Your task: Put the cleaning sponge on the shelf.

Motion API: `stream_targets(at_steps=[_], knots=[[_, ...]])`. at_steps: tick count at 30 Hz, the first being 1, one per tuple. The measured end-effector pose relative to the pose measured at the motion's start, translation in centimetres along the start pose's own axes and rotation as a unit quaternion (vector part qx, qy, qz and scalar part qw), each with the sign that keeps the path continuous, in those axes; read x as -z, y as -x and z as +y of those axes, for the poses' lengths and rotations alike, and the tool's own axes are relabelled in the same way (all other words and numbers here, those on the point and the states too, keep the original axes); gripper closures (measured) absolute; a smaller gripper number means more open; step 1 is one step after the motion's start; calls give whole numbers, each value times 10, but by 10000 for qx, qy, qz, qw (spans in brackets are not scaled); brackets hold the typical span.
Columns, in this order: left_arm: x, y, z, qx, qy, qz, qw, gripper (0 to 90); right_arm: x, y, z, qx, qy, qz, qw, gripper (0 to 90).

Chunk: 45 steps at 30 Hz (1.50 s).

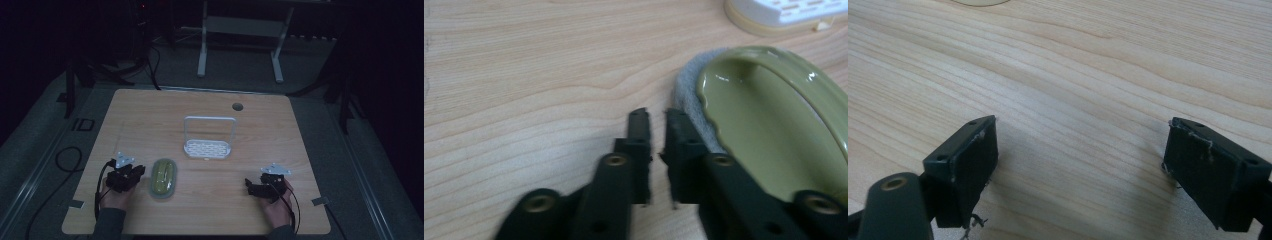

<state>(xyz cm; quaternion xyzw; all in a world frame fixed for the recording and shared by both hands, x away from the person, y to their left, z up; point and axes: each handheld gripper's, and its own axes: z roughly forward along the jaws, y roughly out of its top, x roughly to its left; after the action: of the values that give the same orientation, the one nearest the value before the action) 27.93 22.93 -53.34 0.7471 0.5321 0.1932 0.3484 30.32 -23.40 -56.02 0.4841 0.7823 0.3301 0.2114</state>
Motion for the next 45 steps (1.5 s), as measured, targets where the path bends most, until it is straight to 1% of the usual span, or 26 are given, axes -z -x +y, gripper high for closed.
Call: stream_targets(at_steps=[2,5,9,13,14,18,19,20,21,26,28,33,35,39,42,43,44,45], knots=[[3,2,1,-35,5,-33,10000,896,0,0,0,-4,3,1,10000,139],[9,7,2,-67,52,-155,9998,898,0,0,0,-8,3,-3,10000,139],[18,17,7,-210,133,-261,9994,899,0,0,0,-8,3,-3,10000,139],[23,28,12,-317,156,-368,9987,899,0,0,0,-9,3,-4,10000,139],[23,28,12,-317,156,-368,9987,899,0,0,0,-9,3,-4,10000,139],[31,40,15,-441,216,-516,9975,898,0,0,0,-9,3,-4,10000,139],[32,42,16,-485,217,-541,9971,898,0,0,0,-8,3,-4,10000,139],[32,42,16,-485,217,-541,9971,898,0,0,0,-8,3,-4,10000,139],[35,48,17,-567,205,-553,9966,898,0,0,0,-9,4,-4,10000,139],[34,61,16,-729,121,-689,9949,898,0,0,0,-10,4,-5,10000,139],[33,68,16,-831,97,-770,9935,898,0,0,0,-10,4,-5,10000,139],[27,80,16,-1010,5,-858,9912,898,0,0,0,-11,3,-6,10000,139],[25,82,15,-1060,-61,-871,9905,897,0,0,0,-10,4,-6,10000,139],[20,83,13,-1164,-199,-800,9898,898,0,0,0,-11,4,-6,10000,139],[19,81,12,-1184,-269,-753,9897,898,0,0,0,-10,3,-6,10000,139],[18,80,12,-1184,-291,-699,9901,898,0,0,0,-10,3,-6,10000,139],[18,80,12,-1184,-291,-699,9901,898,0,0,0,-10,3,-6,10000,139],[18,79,12,-1146,-290,-686,9906,898,0,0,0,-8,3,-6,10000,139]])
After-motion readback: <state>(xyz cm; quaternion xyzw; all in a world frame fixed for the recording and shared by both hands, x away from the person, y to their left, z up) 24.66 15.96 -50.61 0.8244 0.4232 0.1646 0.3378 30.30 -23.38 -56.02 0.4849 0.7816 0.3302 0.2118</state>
